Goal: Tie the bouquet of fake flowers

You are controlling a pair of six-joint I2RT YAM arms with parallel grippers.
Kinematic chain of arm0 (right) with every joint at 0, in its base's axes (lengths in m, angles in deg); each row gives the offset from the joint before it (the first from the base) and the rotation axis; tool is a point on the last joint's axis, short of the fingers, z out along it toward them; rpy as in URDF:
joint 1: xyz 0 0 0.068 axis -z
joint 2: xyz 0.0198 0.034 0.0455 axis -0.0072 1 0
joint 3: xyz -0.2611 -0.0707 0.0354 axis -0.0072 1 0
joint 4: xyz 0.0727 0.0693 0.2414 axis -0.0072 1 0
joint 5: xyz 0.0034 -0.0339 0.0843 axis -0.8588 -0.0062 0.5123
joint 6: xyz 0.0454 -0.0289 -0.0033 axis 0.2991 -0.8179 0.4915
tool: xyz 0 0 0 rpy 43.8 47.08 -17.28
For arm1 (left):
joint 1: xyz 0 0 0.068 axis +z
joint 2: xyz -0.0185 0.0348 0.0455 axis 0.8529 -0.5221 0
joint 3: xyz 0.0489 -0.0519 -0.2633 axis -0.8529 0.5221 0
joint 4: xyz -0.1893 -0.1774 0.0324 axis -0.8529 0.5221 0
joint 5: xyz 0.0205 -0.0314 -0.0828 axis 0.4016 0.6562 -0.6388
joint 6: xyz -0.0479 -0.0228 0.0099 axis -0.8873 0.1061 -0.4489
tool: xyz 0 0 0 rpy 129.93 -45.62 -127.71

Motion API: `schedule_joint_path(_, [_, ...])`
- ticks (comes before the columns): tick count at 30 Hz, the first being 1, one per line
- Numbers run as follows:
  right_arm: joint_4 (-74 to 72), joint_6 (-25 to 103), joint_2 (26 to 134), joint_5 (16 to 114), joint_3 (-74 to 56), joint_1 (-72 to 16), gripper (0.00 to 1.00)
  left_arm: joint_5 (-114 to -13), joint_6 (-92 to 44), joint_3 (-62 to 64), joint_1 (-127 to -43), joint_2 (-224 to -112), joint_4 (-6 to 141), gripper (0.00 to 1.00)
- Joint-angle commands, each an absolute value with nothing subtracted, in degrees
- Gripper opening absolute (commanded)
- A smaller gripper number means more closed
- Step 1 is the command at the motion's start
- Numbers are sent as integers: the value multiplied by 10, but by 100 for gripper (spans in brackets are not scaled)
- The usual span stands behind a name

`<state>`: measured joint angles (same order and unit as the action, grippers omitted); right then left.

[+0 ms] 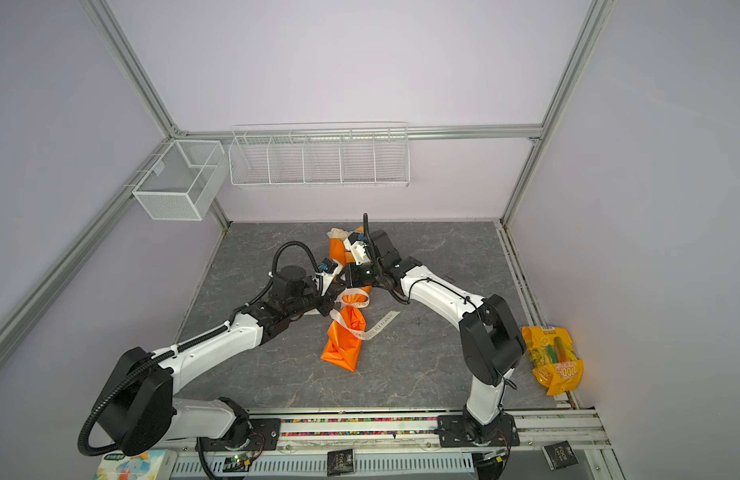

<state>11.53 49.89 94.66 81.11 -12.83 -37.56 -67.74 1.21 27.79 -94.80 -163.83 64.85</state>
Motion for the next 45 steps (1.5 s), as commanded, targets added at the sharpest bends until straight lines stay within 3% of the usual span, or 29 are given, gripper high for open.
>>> schedule_joint_path(1, [109,503,938,827,-134,-380,14,-691,26,272,-945,-1634,643,0])
schedule_joint_path(14, [124,494,926,818,-133,-379,20,-683,16,285,-945,-1620,635,0])
schedule_joint_path(22, [159,481,877,755,-111,-372,39,-673,4,290,-944,-1618,634,0])
schedule_joint_path(28, [166,452,774,683,-12,-363,49,-667,-6,297,-944,-1615,634,0])
schedule_joint_path(36, [98,284,724,801,118,-419,50,-667,-13,303,-944,-1612,636,0])
schedule_joint_path(45, [83,180,755,741,142,-480,52,-667,-22,303,-944,-1611,633,0])
